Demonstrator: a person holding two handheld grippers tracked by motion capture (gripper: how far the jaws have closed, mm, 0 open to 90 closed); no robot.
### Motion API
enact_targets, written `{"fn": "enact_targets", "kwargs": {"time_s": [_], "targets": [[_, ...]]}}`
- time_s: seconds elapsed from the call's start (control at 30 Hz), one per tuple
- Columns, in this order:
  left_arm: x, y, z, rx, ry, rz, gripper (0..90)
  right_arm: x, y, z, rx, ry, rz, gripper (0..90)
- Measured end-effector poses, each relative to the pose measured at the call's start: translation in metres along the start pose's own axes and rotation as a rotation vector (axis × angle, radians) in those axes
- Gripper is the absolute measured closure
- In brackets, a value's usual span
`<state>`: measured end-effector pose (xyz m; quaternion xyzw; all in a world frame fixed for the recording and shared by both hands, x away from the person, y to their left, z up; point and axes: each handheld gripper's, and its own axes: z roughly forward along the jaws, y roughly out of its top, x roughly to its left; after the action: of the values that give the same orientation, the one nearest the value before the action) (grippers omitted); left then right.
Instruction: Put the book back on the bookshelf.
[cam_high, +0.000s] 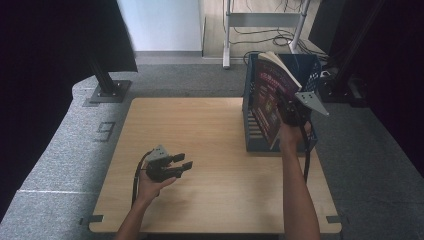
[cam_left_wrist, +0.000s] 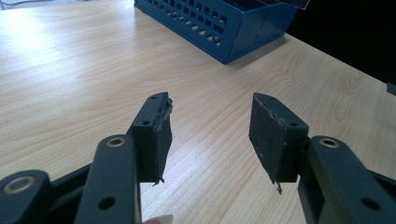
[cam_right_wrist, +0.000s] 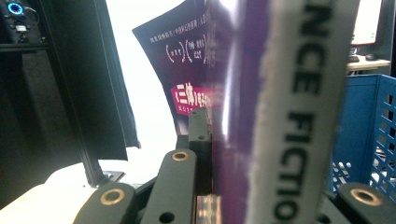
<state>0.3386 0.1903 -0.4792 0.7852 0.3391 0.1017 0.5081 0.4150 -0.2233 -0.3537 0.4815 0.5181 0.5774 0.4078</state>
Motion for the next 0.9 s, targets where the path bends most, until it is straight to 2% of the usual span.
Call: {"fn": "enact_targets", "kwargs": {"time_s": [0.67,0.9], "targets": [[0.005,0.000,-0.005,-0.010,0.001,-0.012,48.5,0.004,-0.002,0.028,0.014,-0.034,-0.026,81.5],[0.007,0.000,-0.006,-0.013,0.002,-0.014,48.5,0.005,-0.003,0.035,0.001,-0.043,-0.040,81.5]]}}
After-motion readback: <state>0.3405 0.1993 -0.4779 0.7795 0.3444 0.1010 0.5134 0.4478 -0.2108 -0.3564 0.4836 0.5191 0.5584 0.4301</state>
